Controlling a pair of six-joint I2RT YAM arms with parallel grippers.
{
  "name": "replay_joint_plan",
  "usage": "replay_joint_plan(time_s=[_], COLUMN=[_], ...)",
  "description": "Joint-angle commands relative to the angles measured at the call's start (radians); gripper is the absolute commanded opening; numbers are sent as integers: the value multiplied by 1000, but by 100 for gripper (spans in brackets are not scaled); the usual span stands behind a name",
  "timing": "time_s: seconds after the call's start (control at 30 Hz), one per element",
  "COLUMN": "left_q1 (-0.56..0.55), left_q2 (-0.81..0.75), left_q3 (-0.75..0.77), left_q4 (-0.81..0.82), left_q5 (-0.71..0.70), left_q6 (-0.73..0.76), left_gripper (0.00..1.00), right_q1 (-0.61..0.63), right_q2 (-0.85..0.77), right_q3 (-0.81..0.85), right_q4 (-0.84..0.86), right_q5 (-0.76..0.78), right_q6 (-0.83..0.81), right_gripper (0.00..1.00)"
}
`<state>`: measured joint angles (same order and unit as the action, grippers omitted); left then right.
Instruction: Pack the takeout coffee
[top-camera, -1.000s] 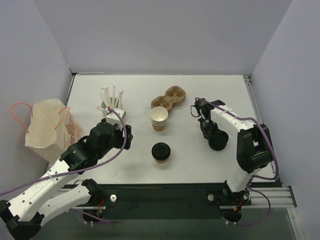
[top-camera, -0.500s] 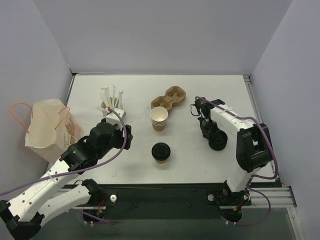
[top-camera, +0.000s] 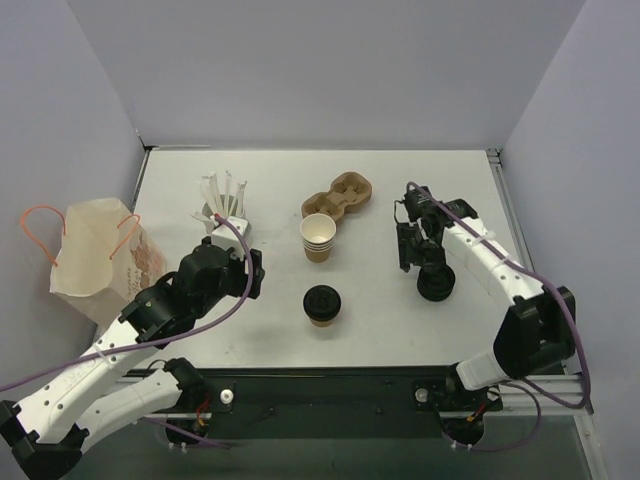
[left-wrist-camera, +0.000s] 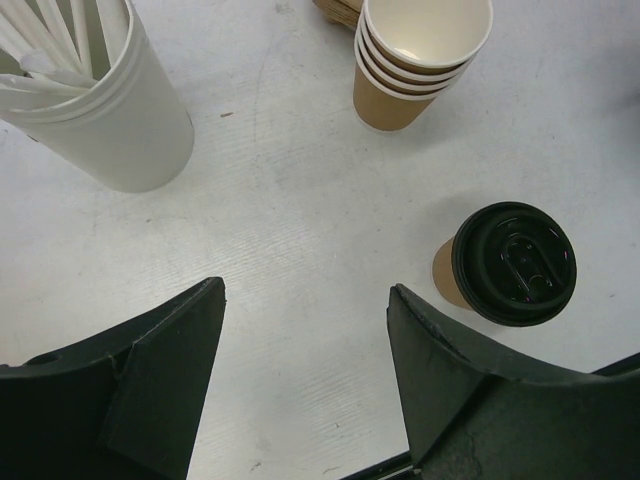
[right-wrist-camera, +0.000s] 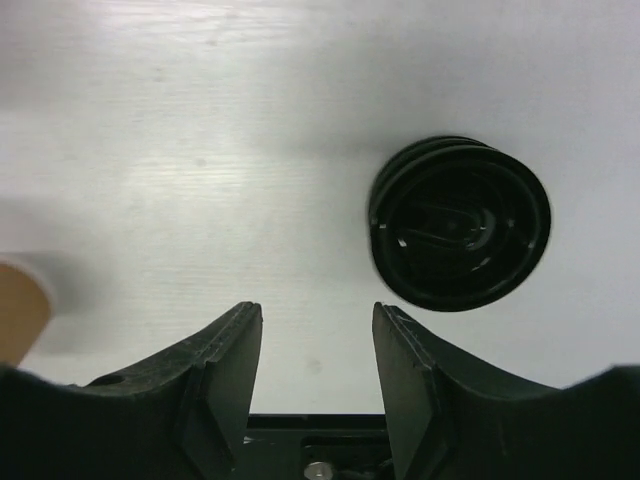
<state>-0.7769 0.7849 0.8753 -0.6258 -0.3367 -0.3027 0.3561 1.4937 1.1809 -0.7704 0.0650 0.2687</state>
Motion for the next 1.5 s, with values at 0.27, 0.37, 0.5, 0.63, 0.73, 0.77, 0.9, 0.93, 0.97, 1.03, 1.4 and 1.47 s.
replay_joint_plan(time_s=[0.27,0.37,0.5,0.63,0.73,0.77,0.9,0.93,0.97,1.03,1.4,1.47], left_q1=[10,11,11,13,14,14,14,14,14,15,16,14], left_q2=[-72,-104,-176,-226,-248,-257,-266,-266,-265,-265,-273,-277], left_q3=[-1,-2,-19,-32,-35,-38,-39,-39,-39,-39,-39,-41], left_q4=[17,21,38,52,54,52,54,52,52,52,52,51], left_q5=[-111,-148,-185,-212,-228,-237,-243,-242,-243,-243,-249,-252], left_q6=[-1,-9,-13,-16,-19,-21,-24,-24,-24,-24,-26,-26], left_gripper=[76,76,76,76,76,76,76,76,76,76,76,76], right_q1=[444,555,659,705,724,727,728,728,730,733,695,652], right_q2=[-247,-198,-94,3,57,68,120,129,134,148,140,105], right_q3=[-135,-110,-55,11,43,45,34,31,26,14,-50,-85], right_q4=[397,402,392,329,310,309,304,300,298,298,284,284], right_q5=[-101,-1,62,154,173,179,197,197,193,187,251,268], right_q6=[184,175,167,170,176,179,202,207,213,221,256,250], right_gripper=[73,87,95,95,95,95,93,92,91,87,73,73])
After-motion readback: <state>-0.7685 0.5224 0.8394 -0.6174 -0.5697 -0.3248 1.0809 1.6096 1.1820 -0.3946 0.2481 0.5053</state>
